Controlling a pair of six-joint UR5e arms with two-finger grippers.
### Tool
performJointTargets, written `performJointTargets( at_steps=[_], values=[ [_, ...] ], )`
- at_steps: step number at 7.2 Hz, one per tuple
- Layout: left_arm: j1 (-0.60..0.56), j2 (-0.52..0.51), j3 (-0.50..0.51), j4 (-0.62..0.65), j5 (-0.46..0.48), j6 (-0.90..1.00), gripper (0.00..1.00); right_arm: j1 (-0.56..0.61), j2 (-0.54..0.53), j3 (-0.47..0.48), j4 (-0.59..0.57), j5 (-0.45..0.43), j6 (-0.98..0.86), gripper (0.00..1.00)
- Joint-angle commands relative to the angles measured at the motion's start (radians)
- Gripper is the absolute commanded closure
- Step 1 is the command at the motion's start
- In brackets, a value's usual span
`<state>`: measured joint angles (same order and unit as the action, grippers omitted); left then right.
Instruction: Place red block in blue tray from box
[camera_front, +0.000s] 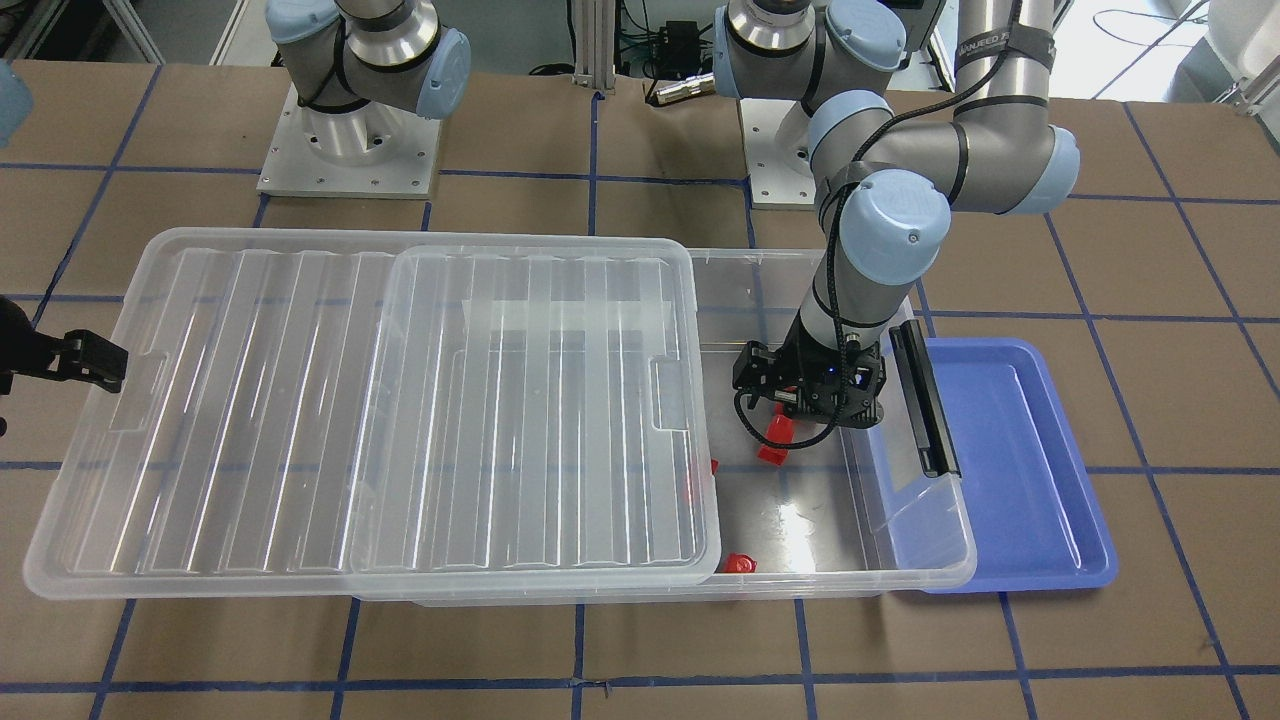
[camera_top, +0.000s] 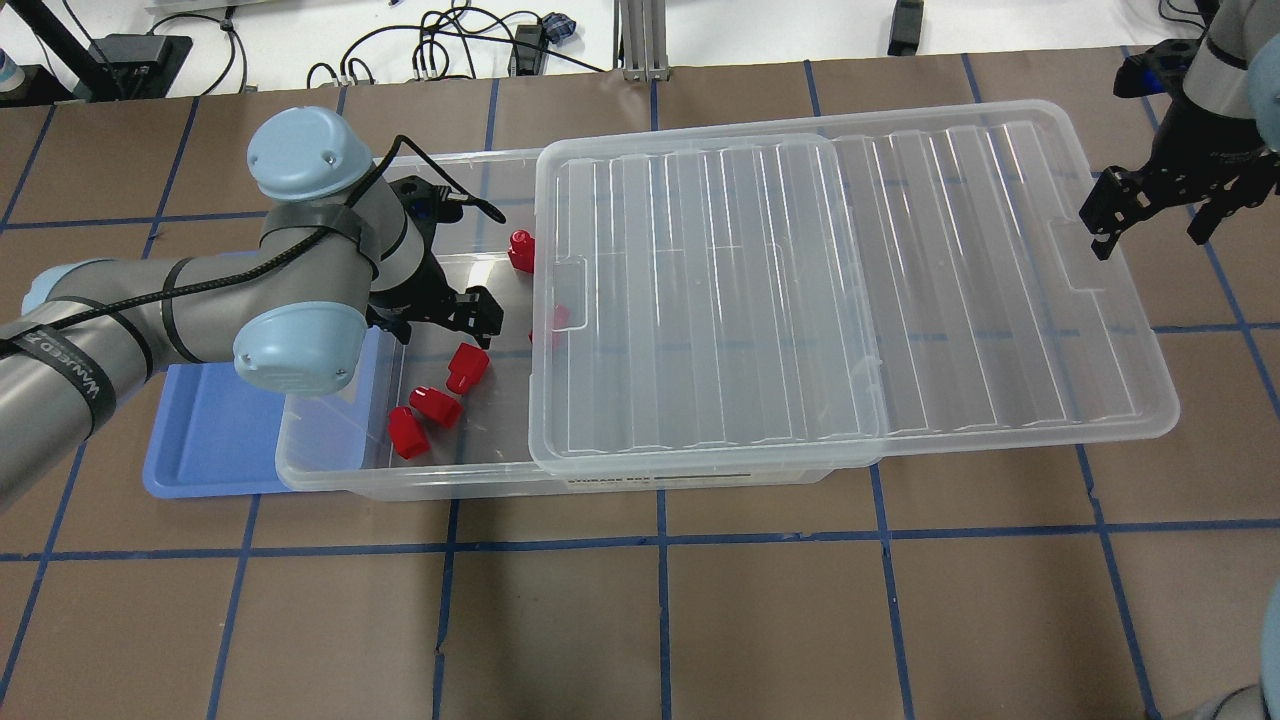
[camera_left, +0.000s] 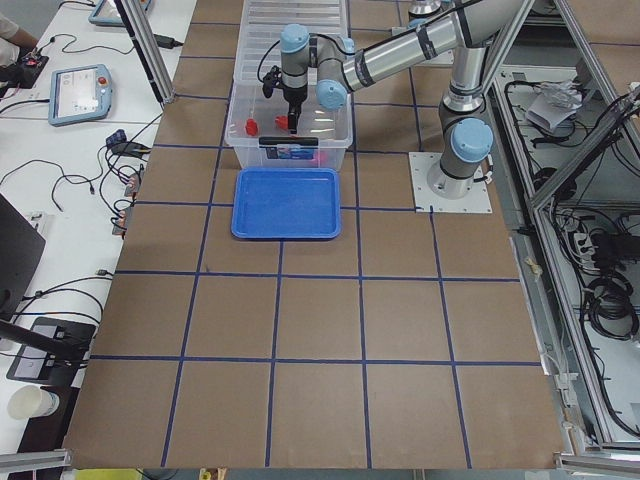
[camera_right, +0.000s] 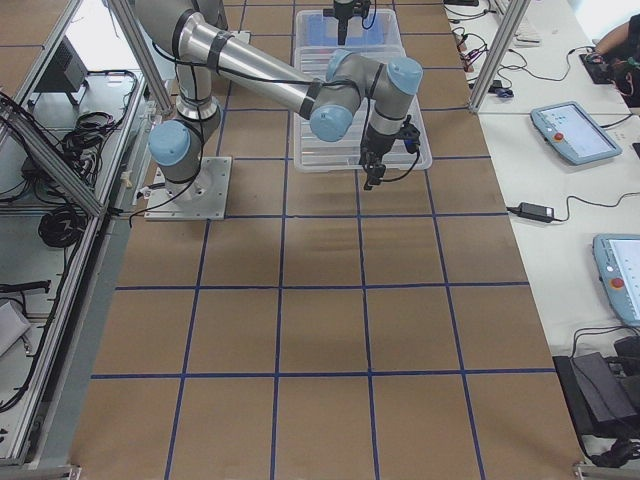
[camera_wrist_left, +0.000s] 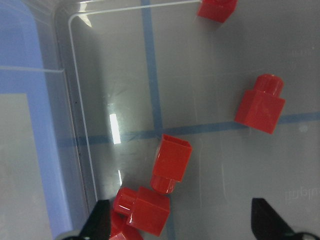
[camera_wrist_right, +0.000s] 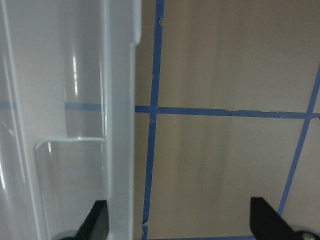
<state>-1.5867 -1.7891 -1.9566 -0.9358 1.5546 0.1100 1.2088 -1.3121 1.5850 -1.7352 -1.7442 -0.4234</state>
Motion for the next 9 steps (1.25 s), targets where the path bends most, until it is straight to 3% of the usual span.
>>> performJointTargets(
  at_steps=[1, 3, 6, 8, 9],
  values=[
    [0.002, -0.070, -0.050, 0.157, -0.001, 0.008, 0.00, 0.000, 0.001, 0.003, -0.007, -0.001, 0.000, 0.00],
    [0.002, -0.110, -0.053, 0.183, 0.001, 0.010, 0.00, 0.000, -0.012, -0.007, -0.003, 0.006, 0.006, 0.00],
    [-0.001, -0.130, -0.062, 0.181, 0.010, 0.008, 0.25, 0.008, -0.061, -0.051, 0.049, 0.018, 0.014, 0.00],
    [0.001, -0.139, -0.065, 0.183, 0.012, 0.008, 0.25, 0.009, -0.102, -0.097, 0.116, 0.017, 0.015, 0.00],
    [-0.002, -0.132, -0.061, 0.184, 0.009, -0.001, 0.44, 0.009, -0.111, -0.105, 0.120, 0.017, 0.024, 0.00]
  ],
)
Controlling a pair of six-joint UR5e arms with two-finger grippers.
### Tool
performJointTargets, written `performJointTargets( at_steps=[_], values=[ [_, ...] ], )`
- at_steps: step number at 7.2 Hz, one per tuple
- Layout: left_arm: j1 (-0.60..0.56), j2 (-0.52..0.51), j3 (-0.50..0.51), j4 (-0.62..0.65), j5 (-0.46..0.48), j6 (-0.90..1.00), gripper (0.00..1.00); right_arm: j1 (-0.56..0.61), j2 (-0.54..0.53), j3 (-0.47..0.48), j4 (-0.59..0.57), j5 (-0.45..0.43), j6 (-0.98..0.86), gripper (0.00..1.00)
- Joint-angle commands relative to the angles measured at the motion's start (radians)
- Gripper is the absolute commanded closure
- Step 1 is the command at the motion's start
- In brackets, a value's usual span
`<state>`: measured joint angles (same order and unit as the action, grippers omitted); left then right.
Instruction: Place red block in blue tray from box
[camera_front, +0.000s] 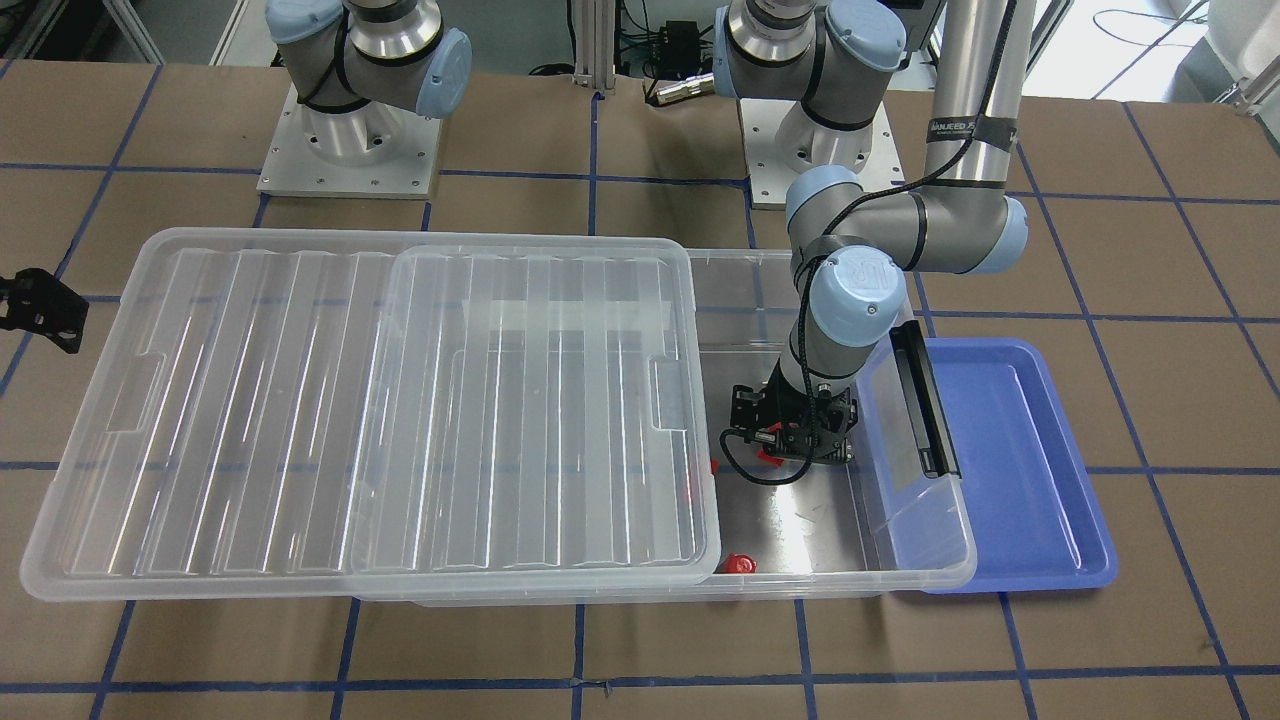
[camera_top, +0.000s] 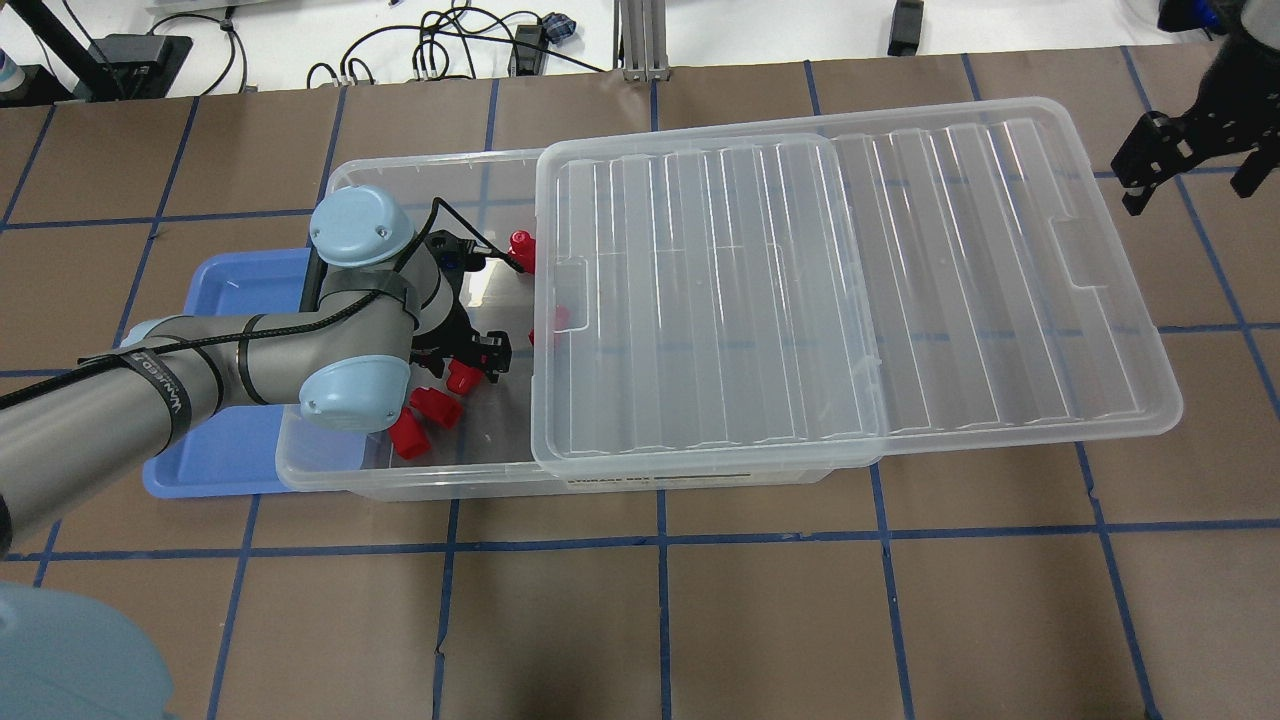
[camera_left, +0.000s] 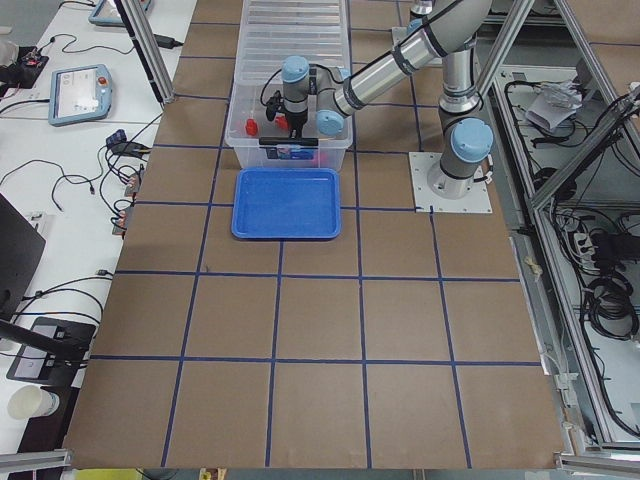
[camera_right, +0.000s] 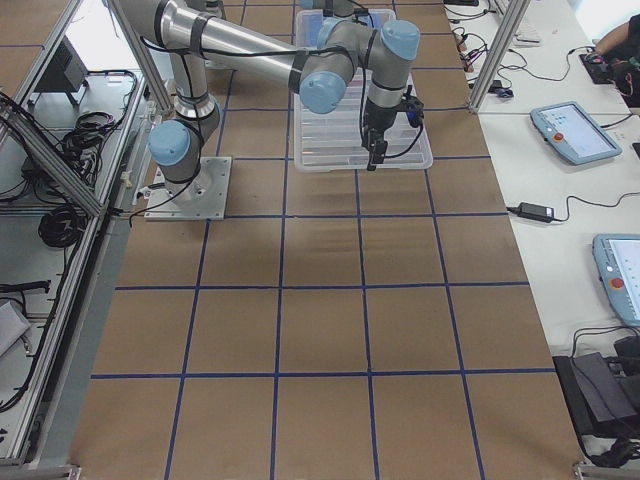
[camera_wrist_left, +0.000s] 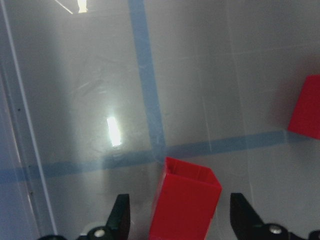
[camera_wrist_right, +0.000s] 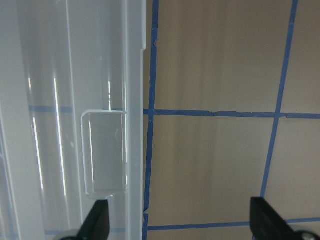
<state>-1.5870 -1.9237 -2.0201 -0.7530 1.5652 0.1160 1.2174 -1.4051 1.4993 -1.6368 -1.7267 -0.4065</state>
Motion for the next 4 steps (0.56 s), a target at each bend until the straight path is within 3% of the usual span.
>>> performJointTargets(
  at_steps=[1, 2, 4],
  values=[
    [-0.002, 0.003, 0.003, 0.003, -0.004, -0.012, 0.75, 0.008, -0.050, -0.025, 0.028, 0.001, 0.006, 0.00],
    [-0.002, 0.021, 0.009, 0.003, -0.004, -0.013, 0.83, 0.020, -0.057, -0.021, 0.055, -0.001, 0.008, 0.00],
    [-0.001, 0.063, 0.047, -0.012, -0.008, -0.019, 0.85, 0.030, -0.061, -0.022, 0.087, 0.037, 0.008, 0.00]
  ],
)
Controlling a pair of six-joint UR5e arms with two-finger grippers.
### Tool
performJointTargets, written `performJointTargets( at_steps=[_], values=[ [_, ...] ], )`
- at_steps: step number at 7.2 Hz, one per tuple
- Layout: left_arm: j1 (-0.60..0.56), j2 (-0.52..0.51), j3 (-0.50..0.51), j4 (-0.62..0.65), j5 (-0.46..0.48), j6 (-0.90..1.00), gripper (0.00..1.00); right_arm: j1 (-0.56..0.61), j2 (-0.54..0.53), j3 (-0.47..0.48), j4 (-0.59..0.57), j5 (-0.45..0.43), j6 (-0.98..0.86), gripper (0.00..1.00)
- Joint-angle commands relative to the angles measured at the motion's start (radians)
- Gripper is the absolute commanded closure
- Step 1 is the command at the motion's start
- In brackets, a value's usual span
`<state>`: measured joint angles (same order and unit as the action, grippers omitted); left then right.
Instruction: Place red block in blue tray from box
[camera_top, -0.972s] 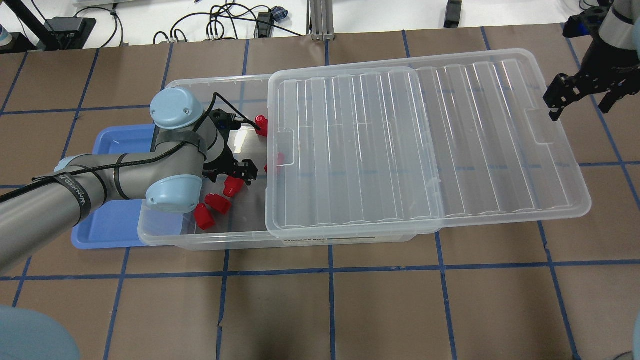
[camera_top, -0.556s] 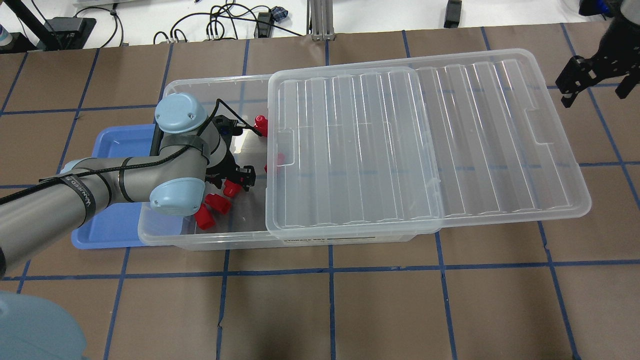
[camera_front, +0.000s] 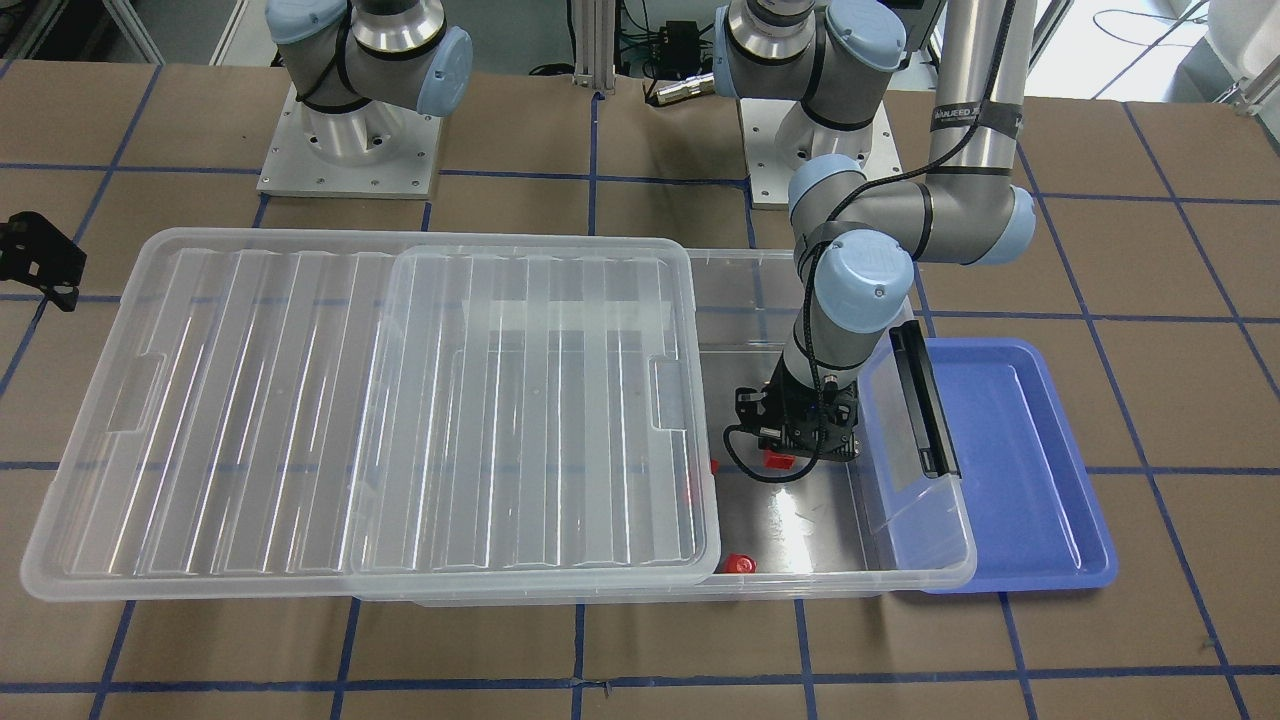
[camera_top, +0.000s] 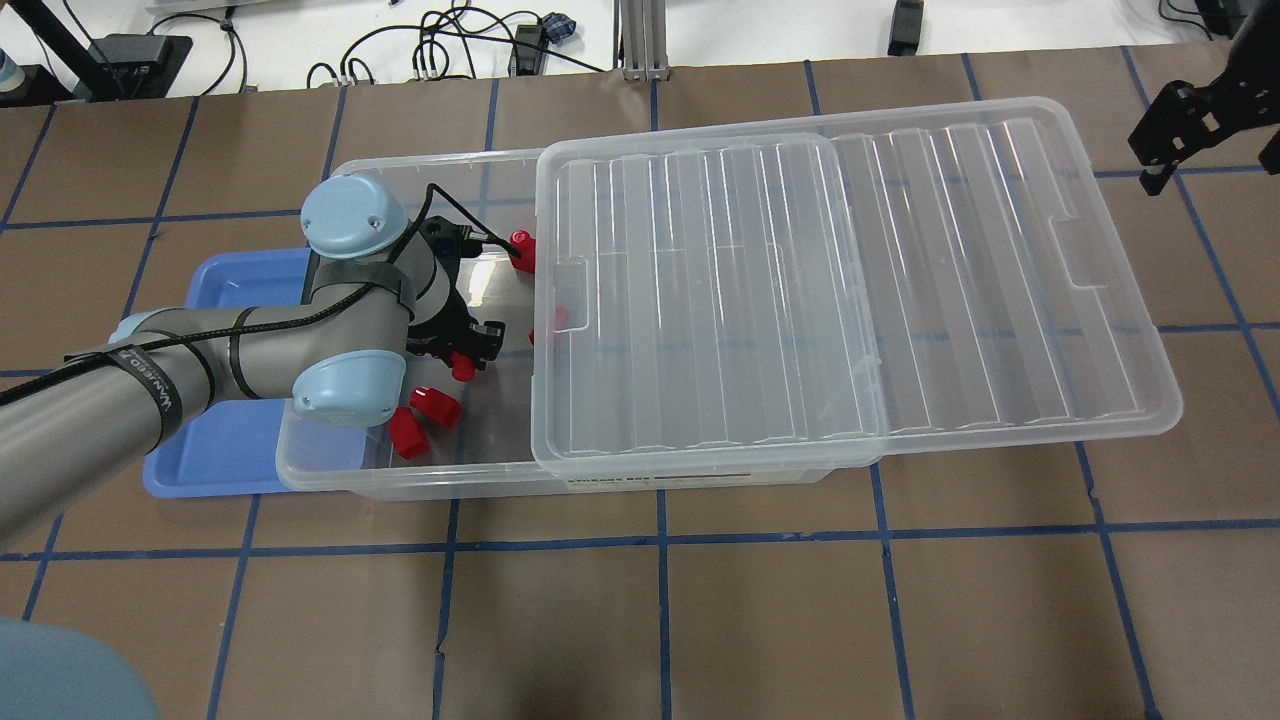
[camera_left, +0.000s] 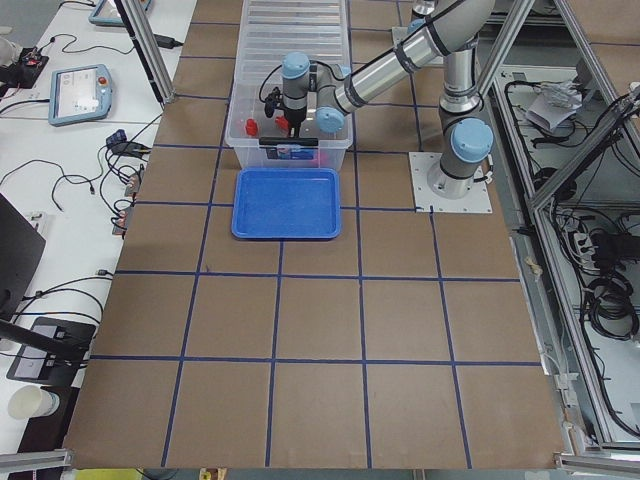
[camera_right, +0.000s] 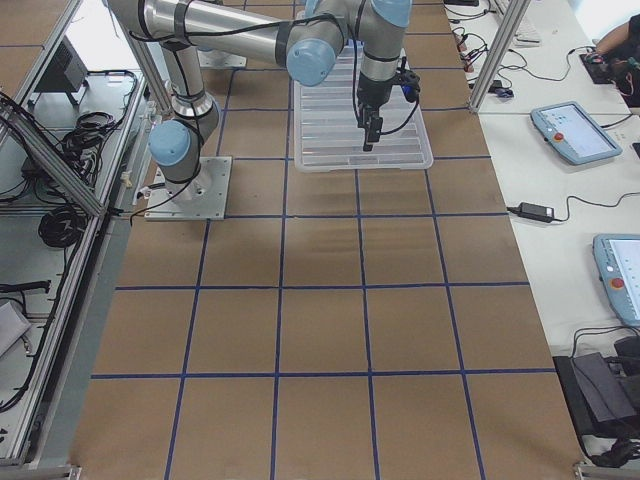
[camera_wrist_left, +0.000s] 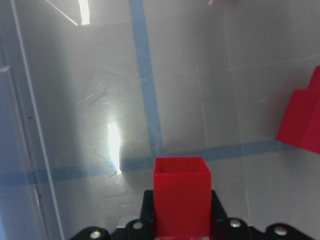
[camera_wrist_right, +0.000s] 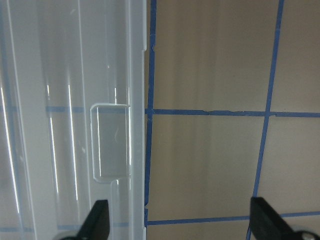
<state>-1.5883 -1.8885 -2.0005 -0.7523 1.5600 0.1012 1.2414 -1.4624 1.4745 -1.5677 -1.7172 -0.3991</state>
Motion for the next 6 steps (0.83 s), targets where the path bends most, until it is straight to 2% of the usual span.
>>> performJointTargets(
  at_steps=[1, 2, 4, 6],
  values=[
    [-0.008, 0.066, 0.067, -0.100, -0.002, -0.044, 0.85, 0.006, -0.007, -0.006, 0.088, 0.034, 0.002, 0.00],
    [-0.007, 0.115, 0.134, -0.231, -0.002, -0.058, 0.85, 0.004, -0.021, -0.006, 0.093, 0.025, 0.003, 0.00],
    [0.007, 0.181, 0.335, -0.541, 0.006, -0.060, 0.85, 0.004, -0.022, -0.003, 0.094, 0.027, 0.003, 0.00],
    [0.119, 0.193, 0.408, -0.640, -0.001, -0.060, 0.85, 0.004, -0.019, 0.006, 0.092, 0.027, 0.003, 0.00]
  ],
)
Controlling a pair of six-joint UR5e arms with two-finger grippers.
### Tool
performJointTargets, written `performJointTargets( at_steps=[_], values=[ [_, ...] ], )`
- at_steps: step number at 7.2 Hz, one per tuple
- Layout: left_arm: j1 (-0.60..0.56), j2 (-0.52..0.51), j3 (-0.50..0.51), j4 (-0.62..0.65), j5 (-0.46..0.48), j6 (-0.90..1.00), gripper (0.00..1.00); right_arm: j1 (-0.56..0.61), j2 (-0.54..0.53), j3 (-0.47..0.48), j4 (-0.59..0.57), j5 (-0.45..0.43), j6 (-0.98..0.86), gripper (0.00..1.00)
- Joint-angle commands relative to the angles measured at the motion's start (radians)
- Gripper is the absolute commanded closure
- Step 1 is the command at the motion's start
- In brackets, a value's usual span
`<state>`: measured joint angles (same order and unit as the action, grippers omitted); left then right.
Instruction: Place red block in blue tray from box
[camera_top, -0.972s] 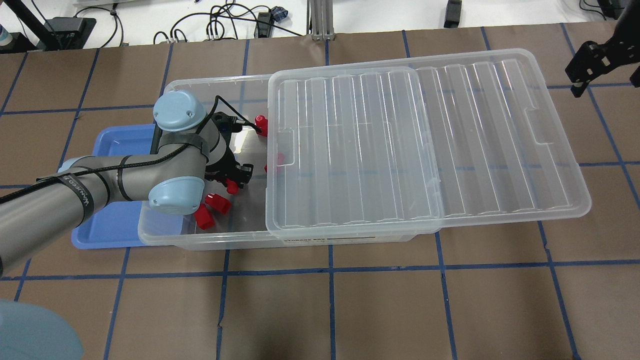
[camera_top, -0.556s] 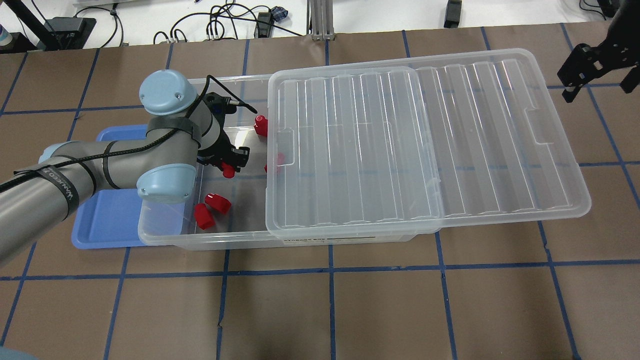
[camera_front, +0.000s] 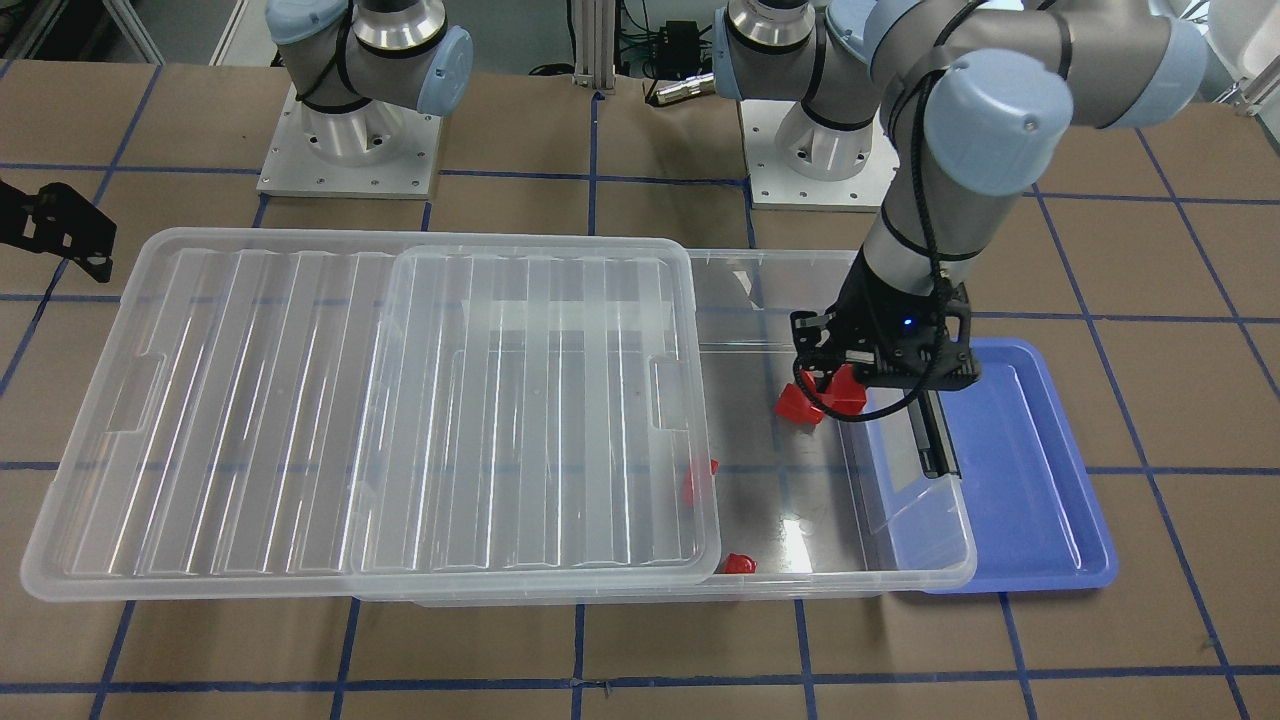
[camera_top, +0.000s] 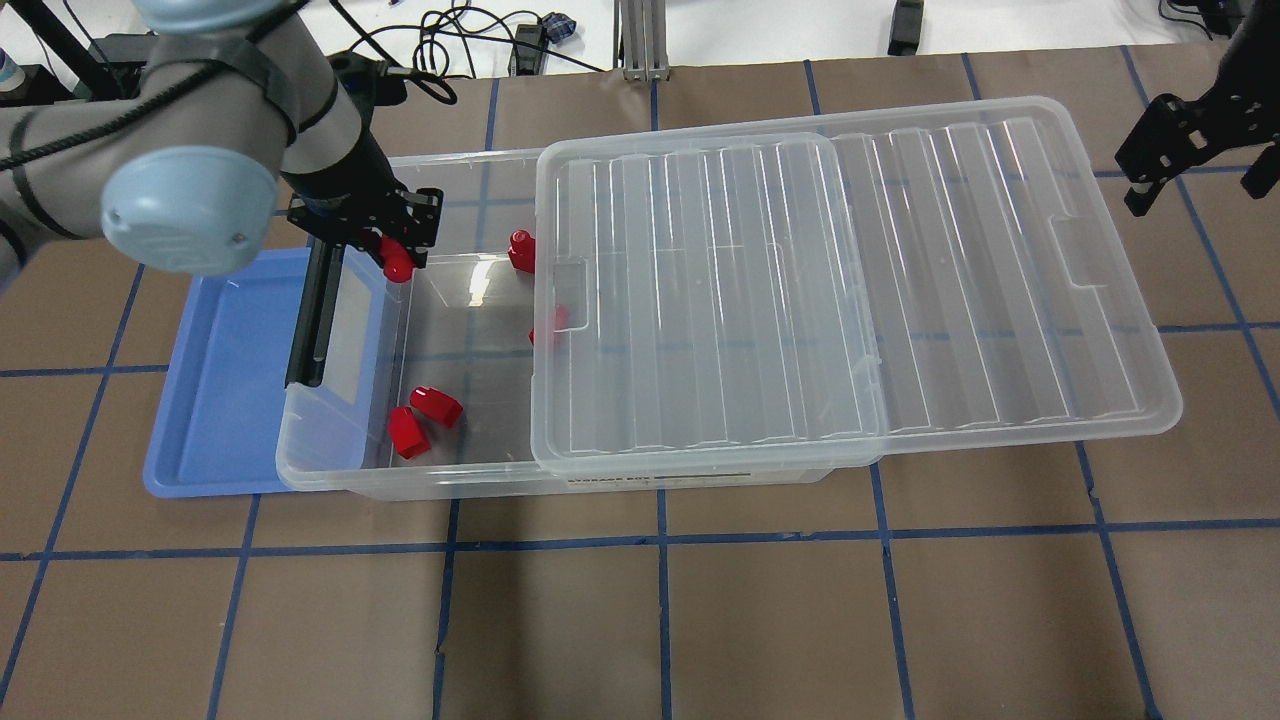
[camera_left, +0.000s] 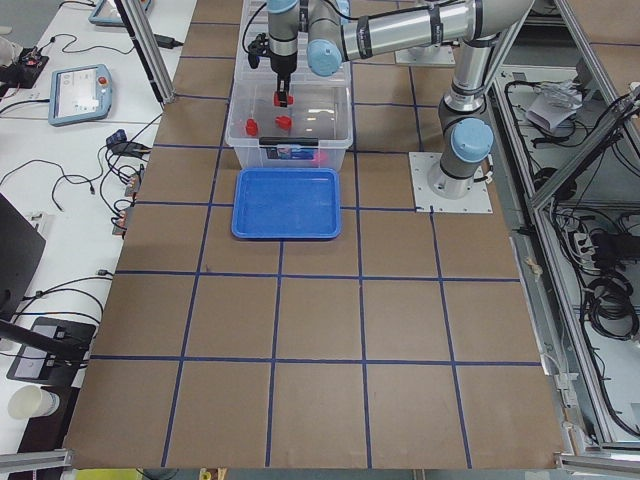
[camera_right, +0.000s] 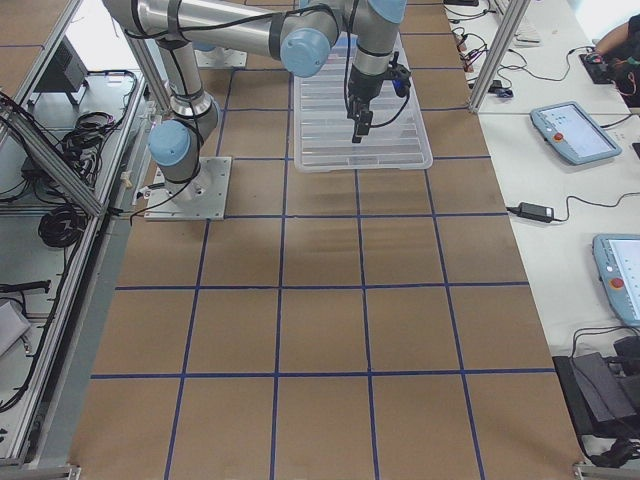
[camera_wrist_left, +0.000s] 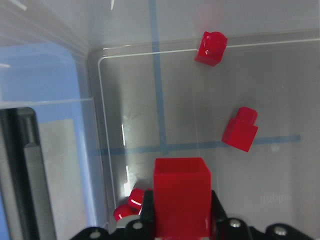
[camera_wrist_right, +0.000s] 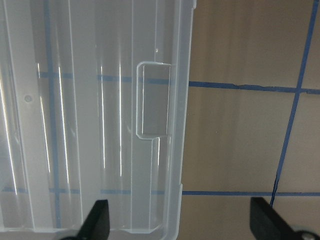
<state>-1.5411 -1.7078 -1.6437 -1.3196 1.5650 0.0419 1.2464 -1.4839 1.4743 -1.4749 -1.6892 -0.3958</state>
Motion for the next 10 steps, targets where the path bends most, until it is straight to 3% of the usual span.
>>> performJointTargets(
  at_steps=[1, 3, 5, 10],
  values=[
    [0.172, 0.014, 0.036, -0.093, -0.043, 0.016, 0.85, 0.001, 0.002, 0.009, 0.001, -0.003, -0.001, 0.00],
    [0.371, -0.007, 0.001, -0.110, -0.089, 0.140, 0.89, -0.001, 0.007, 0.009, 0.001, -0.004, -0.001, 0.00],
    [0.528, -0.054, -0.079, -0.089, -0.205, 0.335, 0.96, -0.004, 0.010, 0.011, 0.001, -0.006, -0.001, 0.00],
    [0.542, -0.187, -0.254, 0.302, -0.198, 0.423, 0.99, -0.005, 0.011, 0.012, -0.002, -0.004, -0.001, 0.00]
  ],
)
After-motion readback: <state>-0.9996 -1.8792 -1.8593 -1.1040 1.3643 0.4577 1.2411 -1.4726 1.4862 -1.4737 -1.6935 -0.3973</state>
